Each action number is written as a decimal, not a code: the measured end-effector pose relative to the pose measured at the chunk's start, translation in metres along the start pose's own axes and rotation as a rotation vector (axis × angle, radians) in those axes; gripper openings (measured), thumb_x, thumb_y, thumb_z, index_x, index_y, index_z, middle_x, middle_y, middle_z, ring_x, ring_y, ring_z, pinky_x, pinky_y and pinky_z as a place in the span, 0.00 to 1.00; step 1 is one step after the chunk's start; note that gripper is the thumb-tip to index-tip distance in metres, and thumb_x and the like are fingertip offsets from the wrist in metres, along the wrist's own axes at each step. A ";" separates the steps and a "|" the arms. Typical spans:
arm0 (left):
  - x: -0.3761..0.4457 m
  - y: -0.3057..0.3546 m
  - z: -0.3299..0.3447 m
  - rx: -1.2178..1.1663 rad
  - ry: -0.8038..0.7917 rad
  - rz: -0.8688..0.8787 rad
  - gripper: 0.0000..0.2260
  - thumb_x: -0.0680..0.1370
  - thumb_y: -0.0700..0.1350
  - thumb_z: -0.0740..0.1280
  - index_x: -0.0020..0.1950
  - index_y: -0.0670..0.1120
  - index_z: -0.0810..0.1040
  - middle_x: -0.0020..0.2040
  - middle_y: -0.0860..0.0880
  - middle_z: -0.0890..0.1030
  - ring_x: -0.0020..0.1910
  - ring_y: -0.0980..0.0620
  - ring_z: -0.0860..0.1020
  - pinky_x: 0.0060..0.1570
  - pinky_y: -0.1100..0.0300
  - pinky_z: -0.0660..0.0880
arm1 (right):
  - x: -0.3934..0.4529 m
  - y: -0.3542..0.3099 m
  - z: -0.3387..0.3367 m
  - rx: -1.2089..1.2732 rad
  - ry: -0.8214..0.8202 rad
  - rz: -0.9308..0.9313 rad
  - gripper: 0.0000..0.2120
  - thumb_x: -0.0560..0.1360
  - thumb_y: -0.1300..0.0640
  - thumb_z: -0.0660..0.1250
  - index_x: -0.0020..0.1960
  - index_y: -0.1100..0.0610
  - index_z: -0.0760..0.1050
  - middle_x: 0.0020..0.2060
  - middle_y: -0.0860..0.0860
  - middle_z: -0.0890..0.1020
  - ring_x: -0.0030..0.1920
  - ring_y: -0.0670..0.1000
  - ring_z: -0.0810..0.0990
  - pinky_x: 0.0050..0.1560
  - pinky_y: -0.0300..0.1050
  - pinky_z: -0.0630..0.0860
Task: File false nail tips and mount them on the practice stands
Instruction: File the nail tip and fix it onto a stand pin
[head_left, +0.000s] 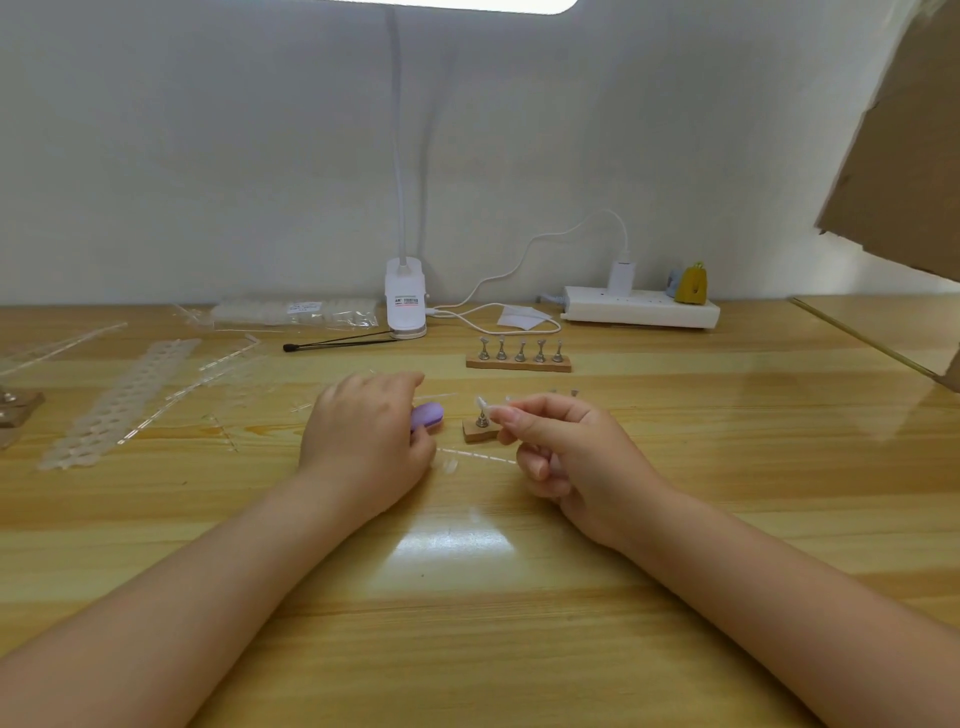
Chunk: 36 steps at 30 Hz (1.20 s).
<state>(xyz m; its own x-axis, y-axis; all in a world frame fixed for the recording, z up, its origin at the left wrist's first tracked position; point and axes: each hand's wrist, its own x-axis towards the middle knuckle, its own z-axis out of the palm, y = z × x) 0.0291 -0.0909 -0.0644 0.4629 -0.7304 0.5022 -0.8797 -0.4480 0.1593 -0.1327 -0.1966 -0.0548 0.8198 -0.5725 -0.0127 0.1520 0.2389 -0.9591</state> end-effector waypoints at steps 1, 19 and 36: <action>-0.001 0.002 -0.001 -0.038 0.018 -0.013 0.19 0.76 0.47 0.63 0.67 0.49 0.73 0.57 0.51 0.78 0.57 0.48 0.74 0.56 0.55 0.66 | 0.000 0.000 0.000 0.020 -0.002 0.015 0.07 0.68 0.60 0.71 0.45 0.61 0.79 0.33 0.51 0.79 0.22 0.43 0.69 0.19 0.33 0.61; -0.016 0.030 -0.017 -0.460 0.360 0.487 0.11 0.72 0.36 0.70 0.53 0.41 0.76 0.44 0.49 0.79 0.45 0.54 0.76 0.50 0.61 0.73 | 0.001 -0.005 -0.002 0.117 -0.088 0.105 0.02 0.74 0.62 0.65 0.43 0.57 0.75 0.32 0.49 0.77 0.26 0.44 0.68 0.21 0.33 0.62; -0.015 0.022 -0.015 -0.486 0.290 0.461 0.14 0.71 0.31 0.71 0.54 0.40 0.78 0.45 0.46 0.78 0.45 0.50 0.77 0.48 0.54 0.76 | -0.002 -0.007 -0.004 0.074 -0.179 0.086 0.02 0.71 0.59 0.66 0.44 0.55 0.73 0.34 0.48 0.75 0.29 0.45 0.68 0.23 0.34 0.62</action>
<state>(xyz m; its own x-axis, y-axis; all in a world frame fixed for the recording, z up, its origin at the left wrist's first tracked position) 0.0014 -0.0821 -0.0560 0.0454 -0.5934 0.8036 -0.9584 0.2012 0.2027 -0.1370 -0.2001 -0.0494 0.9153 -0.4010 -0.0368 0.1119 0.3411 -0.9333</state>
